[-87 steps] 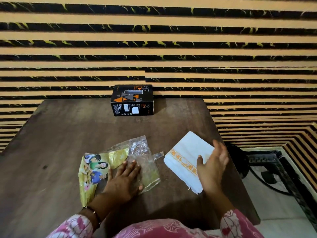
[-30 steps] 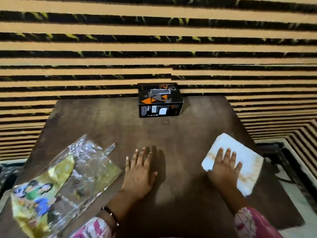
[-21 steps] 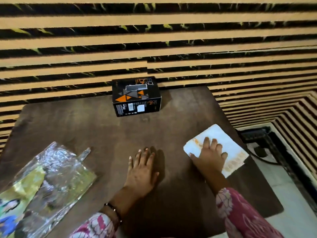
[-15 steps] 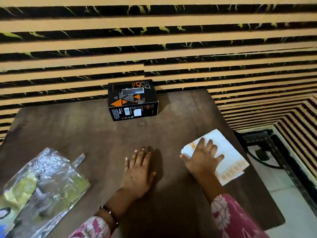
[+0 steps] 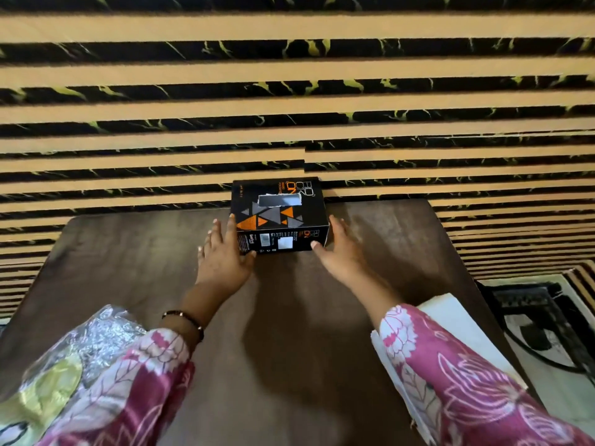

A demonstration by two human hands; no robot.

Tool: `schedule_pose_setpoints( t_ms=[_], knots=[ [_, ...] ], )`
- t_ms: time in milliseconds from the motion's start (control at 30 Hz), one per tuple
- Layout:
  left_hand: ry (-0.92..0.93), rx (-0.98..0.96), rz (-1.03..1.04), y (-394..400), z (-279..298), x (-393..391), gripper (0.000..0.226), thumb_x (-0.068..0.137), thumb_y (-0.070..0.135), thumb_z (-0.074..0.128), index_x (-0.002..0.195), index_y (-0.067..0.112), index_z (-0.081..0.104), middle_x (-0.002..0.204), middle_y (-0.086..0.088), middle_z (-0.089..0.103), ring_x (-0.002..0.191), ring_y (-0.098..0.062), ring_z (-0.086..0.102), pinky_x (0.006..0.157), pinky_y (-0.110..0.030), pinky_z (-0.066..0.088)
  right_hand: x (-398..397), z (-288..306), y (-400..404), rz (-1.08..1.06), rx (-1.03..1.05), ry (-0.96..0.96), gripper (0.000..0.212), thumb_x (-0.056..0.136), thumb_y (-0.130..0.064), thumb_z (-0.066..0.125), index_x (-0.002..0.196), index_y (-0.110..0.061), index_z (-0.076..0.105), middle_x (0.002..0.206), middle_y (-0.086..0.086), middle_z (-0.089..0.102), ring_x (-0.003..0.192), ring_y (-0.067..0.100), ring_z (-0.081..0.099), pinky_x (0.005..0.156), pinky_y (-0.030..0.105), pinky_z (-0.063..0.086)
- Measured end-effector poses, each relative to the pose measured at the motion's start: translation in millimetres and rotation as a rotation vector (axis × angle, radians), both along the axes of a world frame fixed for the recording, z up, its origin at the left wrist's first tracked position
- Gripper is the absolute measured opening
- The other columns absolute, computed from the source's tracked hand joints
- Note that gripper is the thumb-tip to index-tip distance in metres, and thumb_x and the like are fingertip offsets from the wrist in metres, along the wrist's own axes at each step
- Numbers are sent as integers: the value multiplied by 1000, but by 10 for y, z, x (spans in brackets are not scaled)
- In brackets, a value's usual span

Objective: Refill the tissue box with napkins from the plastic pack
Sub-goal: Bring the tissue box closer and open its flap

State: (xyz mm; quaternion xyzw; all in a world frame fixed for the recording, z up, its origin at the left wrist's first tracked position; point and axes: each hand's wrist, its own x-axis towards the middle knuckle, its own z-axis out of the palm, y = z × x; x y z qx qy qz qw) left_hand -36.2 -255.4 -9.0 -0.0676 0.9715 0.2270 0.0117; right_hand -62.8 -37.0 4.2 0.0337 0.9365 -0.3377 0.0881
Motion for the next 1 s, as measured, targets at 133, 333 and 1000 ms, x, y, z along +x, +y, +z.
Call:
schedule_pose_setpoints(
  t_ms=[133, 333, 1000],
  knots=[
    [-22, 224, 17, 34, 15, -57, 69, 94, 29, 50, 148, 14, 11, 146, -19, 33, 124, -38, 44, 104, -48, 37, -82, -43, -74, -86, -190, -88, 71, 90, -36, 53, 148, -21, 15, 152, 6, 32, 136, 29, 36, 106, 38, 34],
    [55, 398, 55, 87, -15, 290, 62, 93, 22, 52, 146, 16, 21, 141, -14, 46, 126, -30, 47, 102, -40, 39, 259, -51, -19, -129, -302, -35, 45, 88, -28, 57, 130, -22, 44, 128, 1, 59, 117, 22, 55, 92, 33, 44],
    [140, 790, 167, -41, -225, 2580, 52, 91, 7, 52, 138, 19, 35, 130, 2, 56, 113, -1, 57, 98, -26, 47, 2360, 40, 380, -58, -414, -97, 43, 90, -18, 56, 133, -19, 47, 120, -8, 52, 109, 8, 51, 93, 24, 40]
  ],
)
